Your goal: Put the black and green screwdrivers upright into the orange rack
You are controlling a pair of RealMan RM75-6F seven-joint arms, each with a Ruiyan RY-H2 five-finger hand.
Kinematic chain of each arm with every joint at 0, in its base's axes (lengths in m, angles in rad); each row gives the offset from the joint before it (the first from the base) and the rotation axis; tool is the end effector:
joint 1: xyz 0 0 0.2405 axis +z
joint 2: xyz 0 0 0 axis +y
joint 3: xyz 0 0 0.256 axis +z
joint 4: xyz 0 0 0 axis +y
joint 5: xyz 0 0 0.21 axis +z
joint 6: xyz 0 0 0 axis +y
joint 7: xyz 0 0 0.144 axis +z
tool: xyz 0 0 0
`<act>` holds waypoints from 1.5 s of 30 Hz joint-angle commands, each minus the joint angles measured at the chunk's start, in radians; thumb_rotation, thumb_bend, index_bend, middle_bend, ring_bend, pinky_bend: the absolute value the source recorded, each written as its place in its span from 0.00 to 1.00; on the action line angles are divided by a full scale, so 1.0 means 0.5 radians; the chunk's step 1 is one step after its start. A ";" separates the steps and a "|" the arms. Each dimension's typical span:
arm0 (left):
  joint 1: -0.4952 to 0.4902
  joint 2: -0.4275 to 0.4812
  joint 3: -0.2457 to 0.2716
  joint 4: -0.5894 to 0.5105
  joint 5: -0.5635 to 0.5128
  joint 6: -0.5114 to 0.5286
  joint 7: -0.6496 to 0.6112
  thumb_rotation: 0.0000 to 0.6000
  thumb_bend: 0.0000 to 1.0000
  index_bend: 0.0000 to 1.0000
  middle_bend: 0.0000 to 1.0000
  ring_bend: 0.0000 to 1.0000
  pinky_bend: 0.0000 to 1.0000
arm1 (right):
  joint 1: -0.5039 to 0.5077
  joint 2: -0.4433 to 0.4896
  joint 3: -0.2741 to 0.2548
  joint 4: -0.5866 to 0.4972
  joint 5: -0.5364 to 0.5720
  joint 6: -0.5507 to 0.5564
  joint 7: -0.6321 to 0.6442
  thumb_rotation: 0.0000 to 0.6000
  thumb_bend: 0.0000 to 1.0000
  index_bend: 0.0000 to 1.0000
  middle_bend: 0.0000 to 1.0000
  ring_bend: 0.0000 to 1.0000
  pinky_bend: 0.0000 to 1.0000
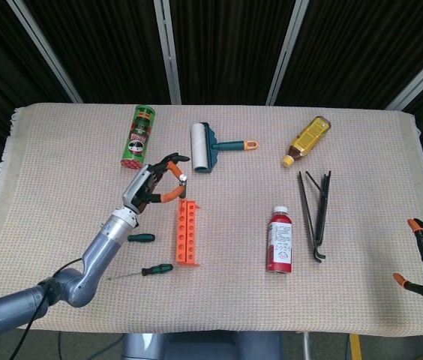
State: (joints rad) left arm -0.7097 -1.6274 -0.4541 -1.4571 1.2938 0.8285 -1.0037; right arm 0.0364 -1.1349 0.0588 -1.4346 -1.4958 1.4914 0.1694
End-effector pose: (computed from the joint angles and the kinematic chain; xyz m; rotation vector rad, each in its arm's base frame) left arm -0.0863 0.3697 -0.0039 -1.1091 -2.2347 -1.8556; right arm -0.3514 -0.1686 0.1762 1.3229 -0.9240 0.8874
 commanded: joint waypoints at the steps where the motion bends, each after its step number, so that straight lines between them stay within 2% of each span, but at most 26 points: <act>1: -0.006 0.004 0.020 -0.005 0.004 0.008 -0.009 1.00 0.47 0.64 0.20 0.00 0.05 | -0.002 0.000 -0.001 0.001 0.001 0.000 0.002 1.00 0.00 0.01 0.04 0.00 0.00; 27: -0.039 0.045 0.146 -0.023 -0.012 0.048 0.046 1.00 0.48 0.65 0.20 0.00 0.05 | -0.013 -0.003 -0.005 0.020 -0.008 0.016 0.026 1.00 0.00 0.01 0.04 0.00 0.00; 45: -0.019 -0.003 0.292 0.061 0.124 0.211 0.211 1.00 0.48 0.66 0.21 0.00 0.05 | -0.009 -0.005 -0.002 0.030 -0.007 0.006 0.033 1.00 0.00 0.01 0.04 0.00 0.00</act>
State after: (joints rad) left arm -0.7197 -1.6282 -0.3087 -1.4270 1.3550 0.9336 -0.8989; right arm 0.0322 -1.1376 0.0576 -1.4194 -1.4990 1.4937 0.1860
